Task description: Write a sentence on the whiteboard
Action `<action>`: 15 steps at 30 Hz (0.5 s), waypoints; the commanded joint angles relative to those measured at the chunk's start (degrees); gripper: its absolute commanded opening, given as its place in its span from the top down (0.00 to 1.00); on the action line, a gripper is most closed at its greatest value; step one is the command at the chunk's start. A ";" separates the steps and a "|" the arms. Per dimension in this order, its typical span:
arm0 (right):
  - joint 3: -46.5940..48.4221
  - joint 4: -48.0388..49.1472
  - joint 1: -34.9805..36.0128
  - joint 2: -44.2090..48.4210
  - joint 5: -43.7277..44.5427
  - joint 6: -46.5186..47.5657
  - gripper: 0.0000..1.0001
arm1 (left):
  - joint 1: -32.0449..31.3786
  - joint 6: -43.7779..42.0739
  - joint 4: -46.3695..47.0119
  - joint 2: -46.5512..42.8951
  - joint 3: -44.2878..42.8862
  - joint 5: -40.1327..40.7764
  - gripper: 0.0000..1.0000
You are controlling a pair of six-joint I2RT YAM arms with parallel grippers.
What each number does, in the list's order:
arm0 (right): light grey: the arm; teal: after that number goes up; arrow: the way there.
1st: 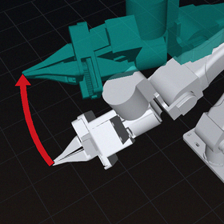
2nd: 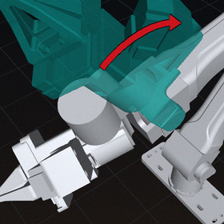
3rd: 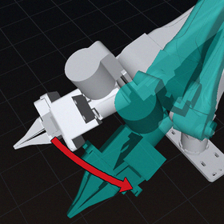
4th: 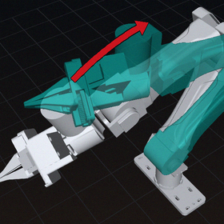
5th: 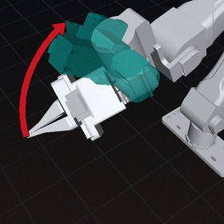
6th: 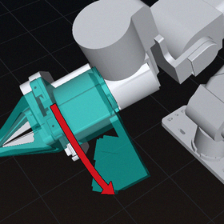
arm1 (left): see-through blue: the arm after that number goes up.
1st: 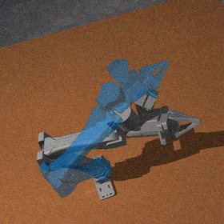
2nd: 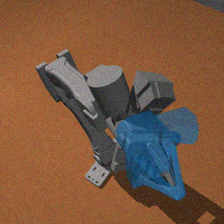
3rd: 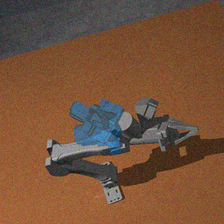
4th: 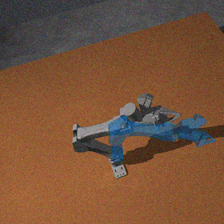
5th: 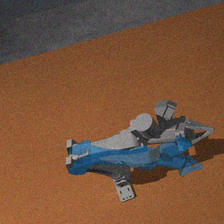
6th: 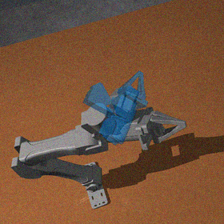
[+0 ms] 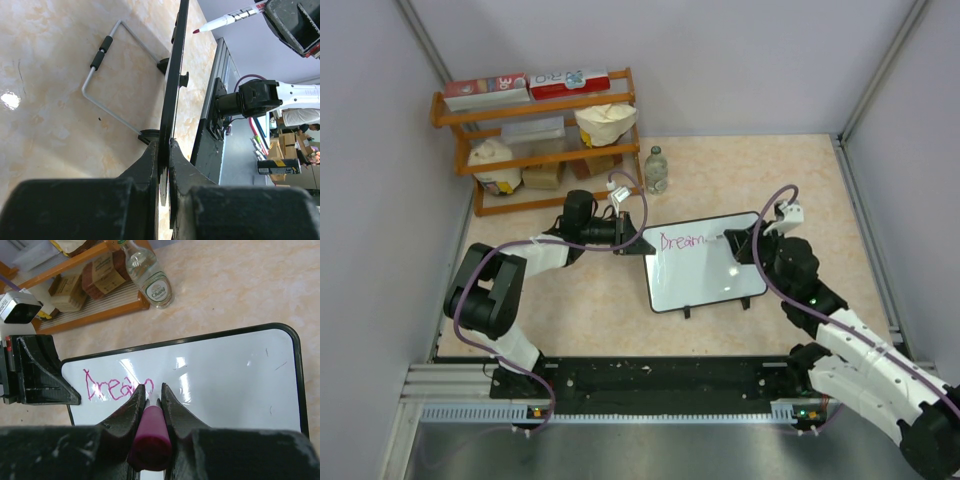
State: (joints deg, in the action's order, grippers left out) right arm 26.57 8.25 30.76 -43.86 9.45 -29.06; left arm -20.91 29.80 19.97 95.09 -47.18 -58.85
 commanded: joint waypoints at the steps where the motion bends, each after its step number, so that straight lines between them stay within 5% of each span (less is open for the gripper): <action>1: 4.19 1.42 -1.23 -1.31 1.44 0.49 1.00 | -0.36 -2.56 -1.07 -1.40 -1.07 3.65 1.00; 15: 3.76 2.56 -3.52 -4.31 0.48 -0.82 1.00 | -0.36 -2.73 -1.25 -1.40 -1.16 3.74 1.00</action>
State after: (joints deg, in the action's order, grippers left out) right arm 28.64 8.82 28.29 -47.79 9.56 -29.67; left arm -20.95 29.76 19.86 95.02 -47.27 -58.83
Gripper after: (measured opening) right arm 0.114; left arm 0.086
